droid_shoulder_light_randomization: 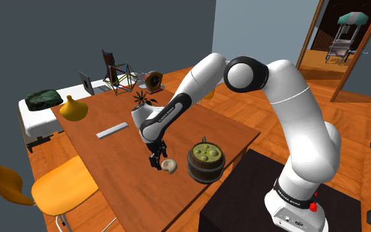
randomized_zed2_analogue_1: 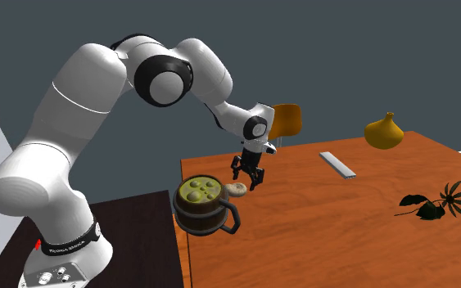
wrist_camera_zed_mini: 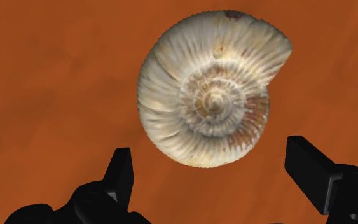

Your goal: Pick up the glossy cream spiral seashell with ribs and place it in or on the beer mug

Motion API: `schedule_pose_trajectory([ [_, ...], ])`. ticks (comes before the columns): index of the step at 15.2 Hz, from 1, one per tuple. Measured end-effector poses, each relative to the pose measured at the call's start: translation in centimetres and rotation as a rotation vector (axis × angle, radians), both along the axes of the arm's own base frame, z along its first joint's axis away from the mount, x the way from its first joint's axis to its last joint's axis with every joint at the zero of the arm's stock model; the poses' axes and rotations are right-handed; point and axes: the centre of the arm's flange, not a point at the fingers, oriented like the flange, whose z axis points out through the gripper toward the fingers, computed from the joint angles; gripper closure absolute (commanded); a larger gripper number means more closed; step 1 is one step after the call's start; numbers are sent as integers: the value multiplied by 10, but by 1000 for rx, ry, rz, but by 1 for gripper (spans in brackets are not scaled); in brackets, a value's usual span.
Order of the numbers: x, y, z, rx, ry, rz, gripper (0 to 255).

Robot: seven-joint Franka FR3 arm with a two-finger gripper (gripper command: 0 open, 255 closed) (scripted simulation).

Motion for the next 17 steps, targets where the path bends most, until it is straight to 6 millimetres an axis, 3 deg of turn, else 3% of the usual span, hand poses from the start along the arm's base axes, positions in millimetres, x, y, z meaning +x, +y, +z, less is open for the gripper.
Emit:
schedule_pose_trajectory([
  [1, 0, 0, 0, 0, 0, 0, 255],
  [11, 0, 0, 0, 0, -1, 0, 255],
  [17, 0, 0, 27, 0, 0, 0, 255],
])
